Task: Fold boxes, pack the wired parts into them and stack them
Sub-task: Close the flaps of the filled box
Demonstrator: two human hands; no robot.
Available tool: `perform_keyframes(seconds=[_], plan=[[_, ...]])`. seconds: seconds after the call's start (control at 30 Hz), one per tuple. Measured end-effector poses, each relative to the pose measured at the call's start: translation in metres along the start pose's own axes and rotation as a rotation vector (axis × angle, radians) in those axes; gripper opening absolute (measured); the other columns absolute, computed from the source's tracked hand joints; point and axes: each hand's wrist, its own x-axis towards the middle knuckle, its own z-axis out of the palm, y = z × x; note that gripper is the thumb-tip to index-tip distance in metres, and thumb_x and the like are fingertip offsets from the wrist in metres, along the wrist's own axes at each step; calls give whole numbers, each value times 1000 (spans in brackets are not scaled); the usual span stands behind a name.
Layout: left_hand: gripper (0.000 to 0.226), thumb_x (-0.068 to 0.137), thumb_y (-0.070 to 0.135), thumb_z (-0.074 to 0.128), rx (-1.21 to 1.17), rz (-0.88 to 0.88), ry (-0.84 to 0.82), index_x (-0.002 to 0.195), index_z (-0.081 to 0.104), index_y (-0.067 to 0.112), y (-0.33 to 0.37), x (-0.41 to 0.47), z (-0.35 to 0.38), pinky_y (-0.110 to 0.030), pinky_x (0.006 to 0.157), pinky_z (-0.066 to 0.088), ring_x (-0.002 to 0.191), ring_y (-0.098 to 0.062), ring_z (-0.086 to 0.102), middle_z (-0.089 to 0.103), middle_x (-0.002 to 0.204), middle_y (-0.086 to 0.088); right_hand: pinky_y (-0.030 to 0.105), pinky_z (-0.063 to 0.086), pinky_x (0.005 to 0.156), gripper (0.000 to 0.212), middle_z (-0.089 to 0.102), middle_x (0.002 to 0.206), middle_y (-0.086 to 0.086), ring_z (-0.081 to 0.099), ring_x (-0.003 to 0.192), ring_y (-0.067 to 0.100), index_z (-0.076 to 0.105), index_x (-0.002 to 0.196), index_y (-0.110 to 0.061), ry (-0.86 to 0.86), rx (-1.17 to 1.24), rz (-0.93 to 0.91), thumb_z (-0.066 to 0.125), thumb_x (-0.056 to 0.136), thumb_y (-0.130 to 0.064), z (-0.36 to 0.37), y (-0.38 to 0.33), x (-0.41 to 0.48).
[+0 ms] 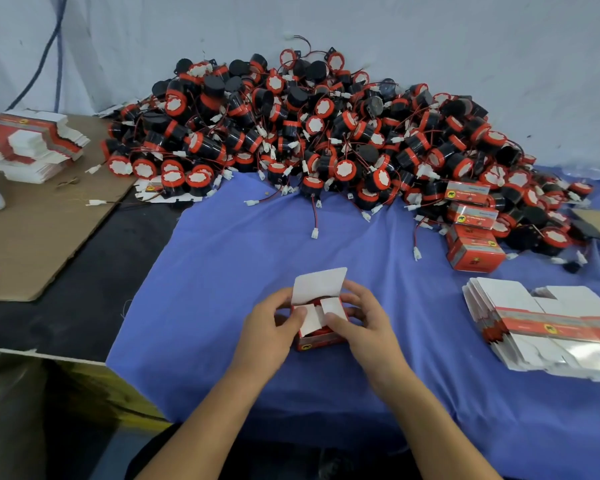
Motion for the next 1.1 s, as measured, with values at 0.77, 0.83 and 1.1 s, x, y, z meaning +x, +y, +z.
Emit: perform_keyframes(seconds=[0.77,0.83,1.1], plan=[[43,96,57,58,166,353,-209,138,51,52,-33,-15,-26,-25,103,48,132,-4,51,51,138,25,17,49,92,36,51,125,-20,59,116,8,58,133,-47,-105,-534,-437,56,97,-56,-21,32,-16],[36,96,61,55,199,342,-181,131,56,55,-35,-16,-25,-29,105,49,134,0,47,48,141,27,17,49,92,36,50,125,-22,58,116,5,59,131,-50,-84,-566,-451,53,97,-61,-21,32,-18],[48,98,60,47,302,387,-161,140,57,39,-35,-24,-23,-23,114,37,143,4,34,36,155,22,25,37,114,39,39,155,-18,40,142,7,54,143,-39,-176,-641,-528,48,105,-37,-20,32,-25]])
